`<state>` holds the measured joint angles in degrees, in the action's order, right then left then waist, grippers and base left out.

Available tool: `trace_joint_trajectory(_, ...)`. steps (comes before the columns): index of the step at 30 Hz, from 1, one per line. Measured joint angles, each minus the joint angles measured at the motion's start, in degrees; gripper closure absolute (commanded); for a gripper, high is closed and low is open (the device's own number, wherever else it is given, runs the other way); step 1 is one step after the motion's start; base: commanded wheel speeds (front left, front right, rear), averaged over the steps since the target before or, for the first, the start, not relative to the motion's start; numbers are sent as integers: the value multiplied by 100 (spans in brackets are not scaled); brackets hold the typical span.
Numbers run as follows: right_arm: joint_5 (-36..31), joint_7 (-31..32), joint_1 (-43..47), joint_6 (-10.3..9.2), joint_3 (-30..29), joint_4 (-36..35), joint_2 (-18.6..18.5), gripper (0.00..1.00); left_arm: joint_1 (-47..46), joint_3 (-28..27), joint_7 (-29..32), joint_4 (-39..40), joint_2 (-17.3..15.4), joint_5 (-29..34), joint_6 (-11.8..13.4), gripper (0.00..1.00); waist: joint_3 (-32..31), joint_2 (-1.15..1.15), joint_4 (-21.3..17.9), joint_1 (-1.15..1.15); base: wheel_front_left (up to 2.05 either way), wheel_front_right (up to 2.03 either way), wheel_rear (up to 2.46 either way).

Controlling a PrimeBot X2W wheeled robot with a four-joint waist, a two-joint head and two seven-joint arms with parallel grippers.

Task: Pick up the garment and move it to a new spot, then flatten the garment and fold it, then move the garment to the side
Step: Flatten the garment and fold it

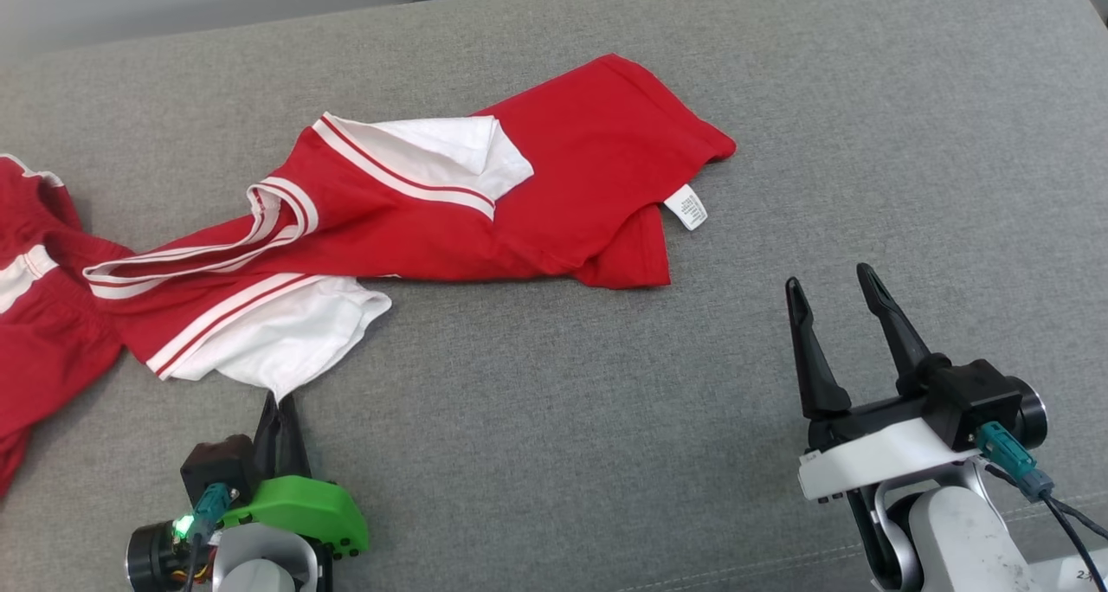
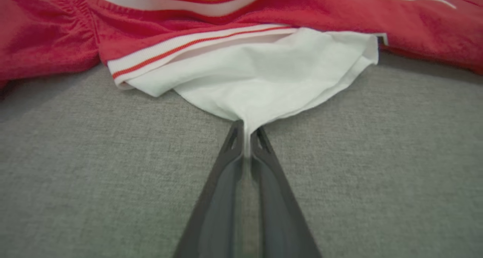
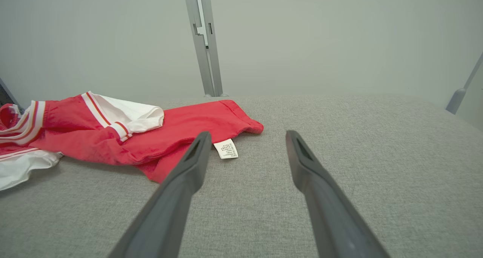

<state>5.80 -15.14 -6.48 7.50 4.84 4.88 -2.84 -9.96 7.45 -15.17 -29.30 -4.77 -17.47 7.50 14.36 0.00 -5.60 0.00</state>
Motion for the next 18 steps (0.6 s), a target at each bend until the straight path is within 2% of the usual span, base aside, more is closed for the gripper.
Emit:
trace_joint_trajectory(10, -88, 0, 29, 1, 265, 274, 1, 0, 415, -60, 1, 734, 21, 587, 77, 100, -64, 0, 309, 0, 0, 0, 0)
trace_joint_trajectory(18, -77, 0, -514, 1, 595, 1488, 5, 0, 492, -101, 0, 862, 57, 695, 3, 100, -84, 0, 688, 0, 0, 0, 0)
